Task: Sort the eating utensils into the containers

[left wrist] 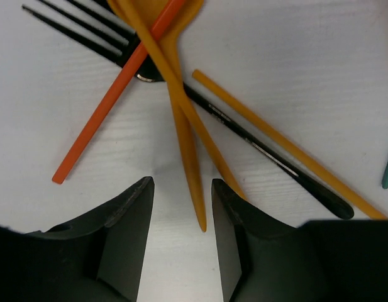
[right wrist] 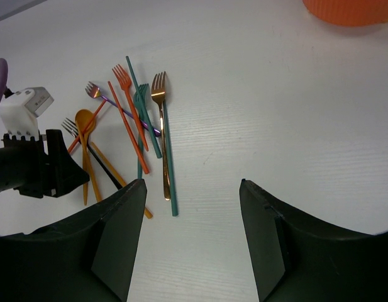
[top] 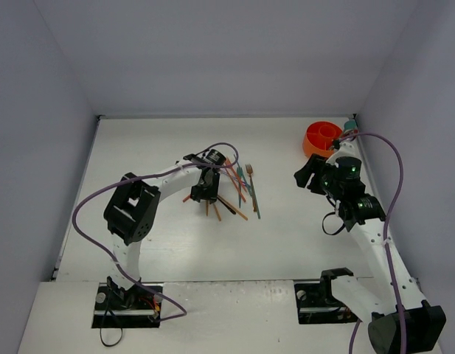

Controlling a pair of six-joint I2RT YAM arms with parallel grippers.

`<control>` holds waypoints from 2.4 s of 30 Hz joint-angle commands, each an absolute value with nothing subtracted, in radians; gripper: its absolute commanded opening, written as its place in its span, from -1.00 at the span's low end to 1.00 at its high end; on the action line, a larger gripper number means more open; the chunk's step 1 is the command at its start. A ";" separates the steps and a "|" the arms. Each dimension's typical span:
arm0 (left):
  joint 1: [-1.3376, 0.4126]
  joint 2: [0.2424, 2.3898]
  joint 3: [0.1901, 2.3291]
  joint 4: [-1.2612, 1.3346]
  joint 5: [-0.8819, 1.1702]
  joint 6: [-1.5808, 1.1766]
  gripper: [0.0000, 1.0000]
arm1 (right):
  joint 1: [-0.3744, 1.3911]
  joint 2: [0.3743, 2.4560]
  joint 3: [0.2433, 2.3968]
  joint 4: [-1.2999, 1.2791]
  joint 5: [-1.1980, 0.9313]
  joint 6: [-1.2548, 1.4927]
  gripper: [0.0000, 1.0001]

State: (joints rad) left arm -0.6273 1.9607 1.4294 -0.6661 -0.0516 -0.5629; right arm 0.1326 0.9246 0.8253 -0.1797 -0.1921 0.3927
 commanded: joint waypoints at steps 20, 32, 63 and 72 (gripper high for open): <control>-0.626 1.965 1.549 -0.666 -0.019 -0.500 -1.00 | 0.135 0.858 0.819 -0.202 -0.181 0.355 0.18; -0.626 1.840 1.602 -0.692 0.134 -0.524 -1.00 | 0.135 0.842 0.811 -0.204 -0.189 0.355 0.19; -0.864 1.612 1.709 -0.580 0.239 -0.214 -1.00 | 0.176 1.087 1.164 -0.200 -0.453 0.412 0.18; -0.886 1.617 1.736 -0.583 0.245 -0.187 -1.00 | 0.229 1.141 1.219 -0.199 -0.472 0.392 0.16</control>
State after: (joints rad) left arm -0.8740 1.6596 1.6628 -0.6353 0.2386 -0.2173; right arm 0.1972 1.1252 1.1577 -0.2512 -0.4367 0.4032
